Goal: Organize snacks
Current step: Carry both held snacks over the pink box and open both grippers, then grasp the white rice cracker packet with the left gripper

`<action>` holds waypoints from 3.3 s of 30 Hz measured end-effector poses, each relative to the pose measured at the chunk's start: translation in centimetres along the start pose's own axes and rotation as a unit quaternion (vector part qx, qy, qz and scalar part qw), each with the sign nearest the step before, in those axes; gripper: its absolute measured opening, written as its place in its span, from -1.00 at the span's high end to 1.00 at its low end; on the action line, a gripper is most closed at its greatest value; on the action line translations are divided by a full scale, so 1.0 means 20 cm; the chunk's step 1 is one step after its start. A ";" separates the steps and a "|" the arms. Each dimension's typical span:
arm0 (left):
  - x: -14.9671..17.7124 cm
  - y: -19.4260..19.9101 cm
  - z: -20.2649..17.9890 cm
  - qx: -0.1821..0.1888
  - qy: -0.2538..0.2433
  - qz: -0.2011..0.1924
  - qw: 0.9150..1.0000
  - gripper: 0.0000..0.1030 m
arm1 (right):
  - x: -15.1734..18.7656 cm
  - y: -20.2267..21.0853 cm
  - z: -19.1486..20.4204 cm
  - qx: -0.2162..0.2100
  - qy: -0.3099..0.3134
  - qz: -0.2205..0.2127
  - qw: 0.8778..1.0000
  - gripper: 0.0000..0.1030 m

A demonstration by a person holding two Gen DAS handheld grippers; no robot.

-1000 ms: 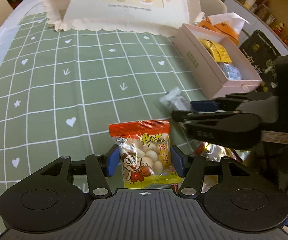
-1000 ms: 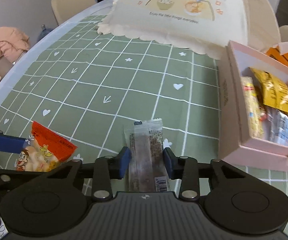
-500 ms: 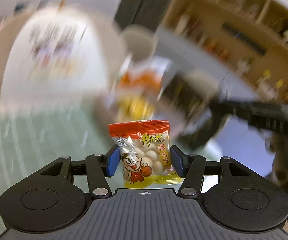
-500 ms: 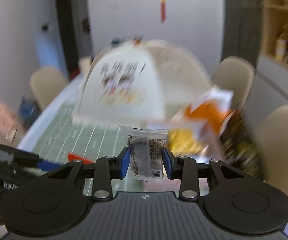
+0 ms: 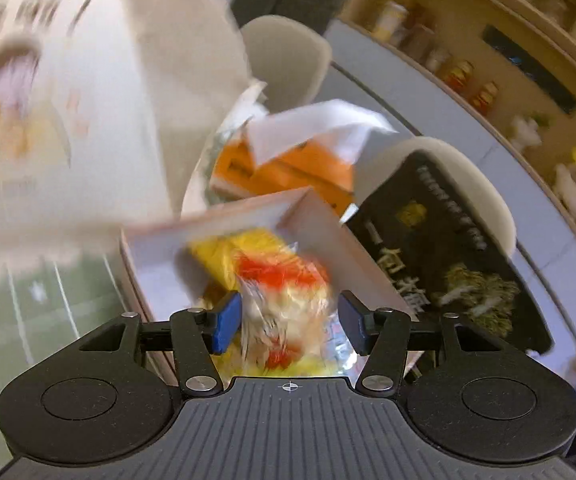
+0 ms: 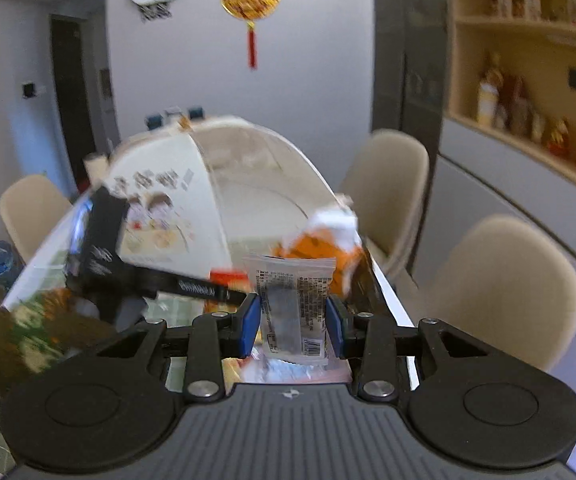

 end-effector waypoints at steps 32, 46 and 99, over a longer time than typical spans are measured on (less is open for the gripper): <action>1.17 0.86 0.01 -0.041 -0.135 0.220 0.965 -0.14 | 1.02 -0.26 0.61 -0.177 0.114 0.284 0.936 -0.34; 1.16 0.76 0.07 -0.099 -0.111 0.184 0.972 -0.16 | 1.06 -0.33 0.73 -0.094 0.188 0.187 0.960 -0.58; 0.99 0.55 0.00 -0.151 0.102 0.043 0.982 -0.10 | 1.06 -0.34 0.24 -0.036 0.142 0.062 0.987 -0.92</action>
Point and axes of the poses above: each gripper's, at about its wrist camera, not at the fingertips, and y roughly against the way its jaws point, z to its left, x to its underside, the point moved 3 cm from there along -y, roughly the way its jaws point, and after that the axes turned 3 degrees about -z, right-handed, at the moved point
